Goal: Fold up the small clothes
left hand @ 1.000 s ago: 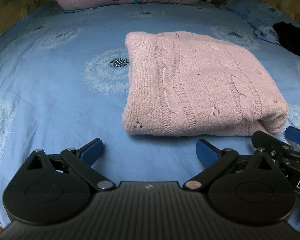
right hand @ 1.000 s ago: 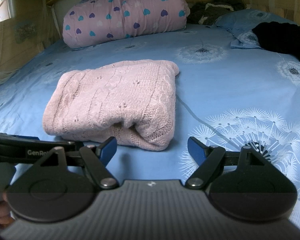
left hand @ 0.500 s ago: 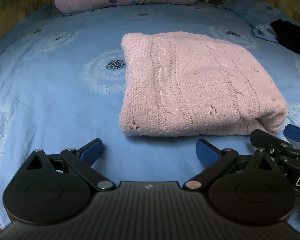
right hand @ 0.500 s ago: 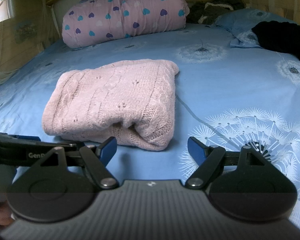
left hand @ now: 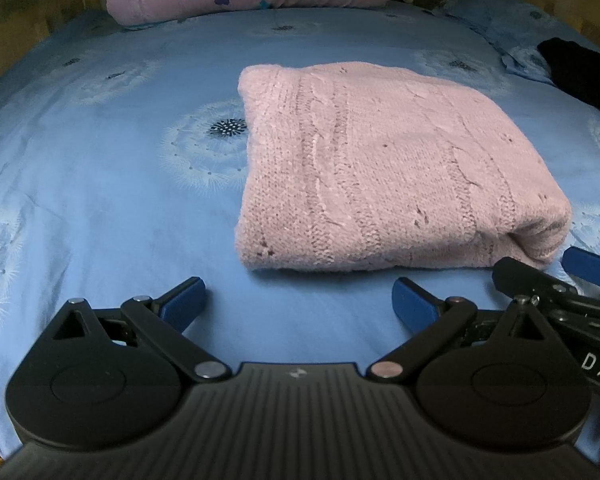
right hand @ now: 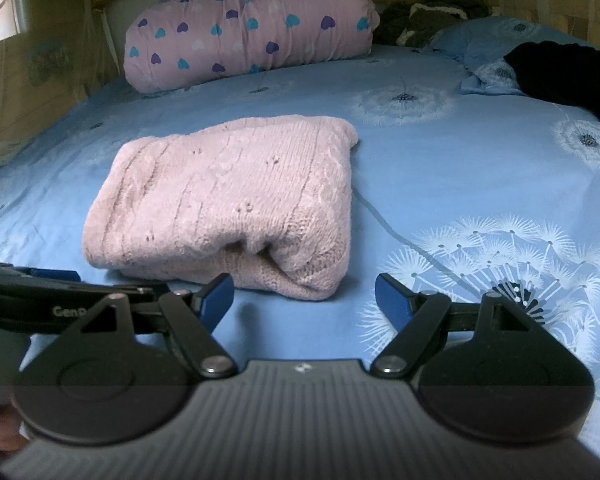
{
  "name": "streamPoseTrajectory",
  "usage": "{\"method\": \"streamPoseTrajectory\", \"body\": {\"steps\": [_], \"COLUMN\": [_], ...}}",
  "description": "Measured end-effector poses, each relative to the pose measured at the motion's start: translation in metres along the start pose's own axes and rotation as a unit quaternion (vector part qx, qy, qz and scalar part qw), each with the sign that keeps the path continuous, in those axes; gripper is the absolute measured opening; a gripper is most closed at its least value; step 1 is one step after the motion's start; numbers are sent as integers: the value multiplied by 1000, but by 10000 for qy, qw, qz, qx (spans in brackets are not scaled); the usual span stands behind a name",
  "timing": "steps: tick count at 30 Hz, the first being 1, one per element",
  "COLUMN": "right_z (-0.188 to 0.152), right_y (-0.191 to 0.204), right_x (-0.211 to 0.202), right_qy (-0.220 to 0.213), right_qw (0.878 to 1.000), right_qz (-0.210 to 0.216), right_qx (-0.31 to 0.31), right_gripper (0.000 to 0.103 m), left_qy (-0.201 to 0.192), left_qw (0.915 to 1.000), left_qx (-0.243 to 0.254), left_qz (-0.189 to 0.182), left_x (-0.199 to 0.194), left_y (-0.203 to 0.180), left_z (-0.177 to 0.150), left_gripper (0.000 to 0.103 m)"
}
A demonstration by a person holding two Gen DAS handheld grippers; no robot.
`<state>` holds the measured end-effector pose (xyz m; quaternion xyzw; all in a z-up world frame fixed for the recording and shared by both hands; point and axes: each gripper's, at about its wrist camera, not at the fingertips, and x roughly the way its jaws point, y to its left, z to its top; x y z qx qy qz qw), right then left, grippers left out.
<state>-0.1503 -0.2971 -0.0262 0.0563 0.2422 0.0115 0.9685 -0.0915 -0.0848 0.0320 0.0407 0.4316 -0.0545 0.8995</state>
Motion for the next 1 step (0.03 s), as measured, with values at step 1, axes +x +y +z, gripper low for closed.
{"method": "streamPoseTrajectory", "body": {"steps": [1], "right_z": [0], "right_y": [0], "right_x": [0], "right_qy": [-4], "right_qw": [10000], "right_qz": [5], "right_qx": [5], "right_gripper": [79], "left_qy": [5], "left_qw": [10000], "left_qx": [-3], "left_qz": [-3], "left_x": [0], "left_y": [0], "left_z": [0], "left_gripper": [101]}}
